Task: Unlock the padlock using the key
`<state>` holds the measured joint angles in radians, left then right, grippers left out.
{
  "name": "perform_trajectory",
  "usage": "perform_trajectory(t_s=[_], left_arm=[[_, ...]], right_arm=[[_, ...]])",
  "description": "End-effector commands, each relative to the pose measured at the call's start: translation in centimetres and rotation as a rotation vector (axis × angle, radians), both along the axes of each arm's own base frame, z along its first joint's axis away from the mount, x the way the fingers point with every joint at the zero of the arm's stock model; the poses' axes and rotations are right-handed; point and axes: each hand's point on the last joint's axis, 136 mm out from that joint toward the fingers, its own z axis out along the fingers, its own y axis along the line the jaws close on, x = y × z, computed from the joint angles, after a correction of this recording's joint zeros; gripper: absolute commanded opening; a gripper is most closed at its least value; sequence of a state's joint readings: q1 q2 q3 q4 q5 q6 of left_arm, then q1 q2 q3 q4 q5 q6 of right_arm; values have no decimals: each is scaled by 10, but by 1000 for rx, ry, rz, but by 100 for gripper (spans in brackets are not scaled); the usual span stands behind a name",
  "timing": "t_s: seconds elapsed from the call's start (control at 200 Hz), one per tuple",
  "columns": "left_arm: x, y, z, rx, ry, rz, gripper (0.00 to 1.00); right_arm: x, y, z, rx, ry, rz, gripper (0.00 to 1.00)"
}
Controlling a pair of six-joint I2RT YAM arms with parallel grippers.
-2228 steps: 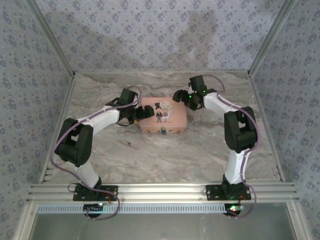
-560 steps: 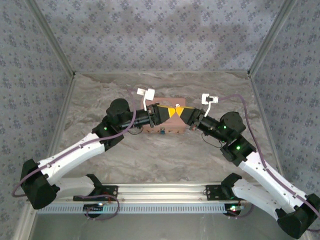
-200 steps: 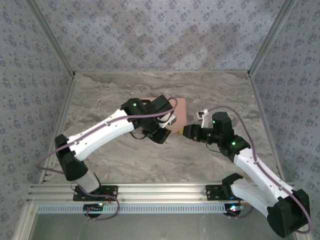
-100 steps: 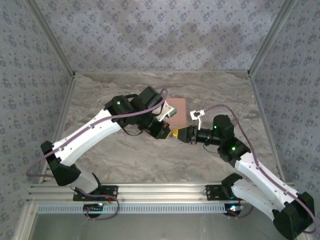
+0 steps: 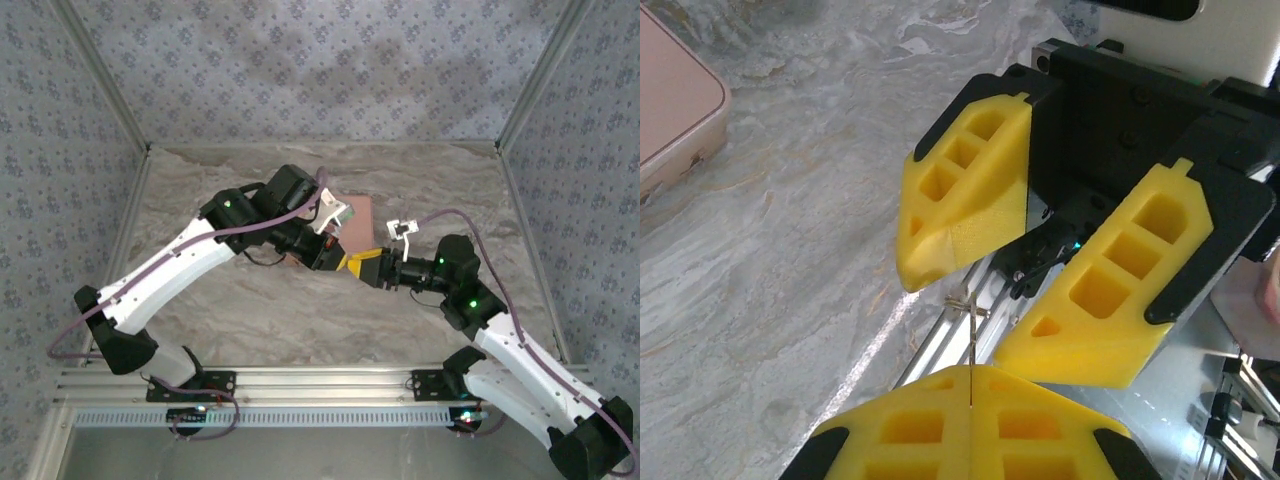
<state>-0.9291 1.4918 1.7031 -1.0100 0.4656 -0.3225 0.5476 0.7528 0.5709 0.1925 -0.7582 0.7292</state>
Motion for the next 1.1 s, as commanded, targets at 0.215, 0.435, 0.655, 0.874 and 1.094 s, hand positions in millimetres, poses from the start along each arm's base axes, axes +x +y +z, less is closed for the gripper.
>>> perform_trajectory(t_s=[0.215, 0.435, 0.655, 0.874, 1.094], left_arm=[[-6, 3, 14, -65, 5, -13, 0], [-3, 7, 11, -66, 9, 1, 0], [2, 7, 12, -89, 7, 14, 0], [7, 5, 17, -114, -8, 23, 0], [6, 4, 19, -141, -3, 26, 0]], right_arm=[[-7, 0, 17, 38, -54, 37, 20], [-13, -1, 19, 38, -70, 55, 8], [-25, 4, 28, 52, -104, 109, 0], [-37, 13, 30, 28, -141, 149, 0], [-30, 9, 32, 43, -144, 93, 0]])
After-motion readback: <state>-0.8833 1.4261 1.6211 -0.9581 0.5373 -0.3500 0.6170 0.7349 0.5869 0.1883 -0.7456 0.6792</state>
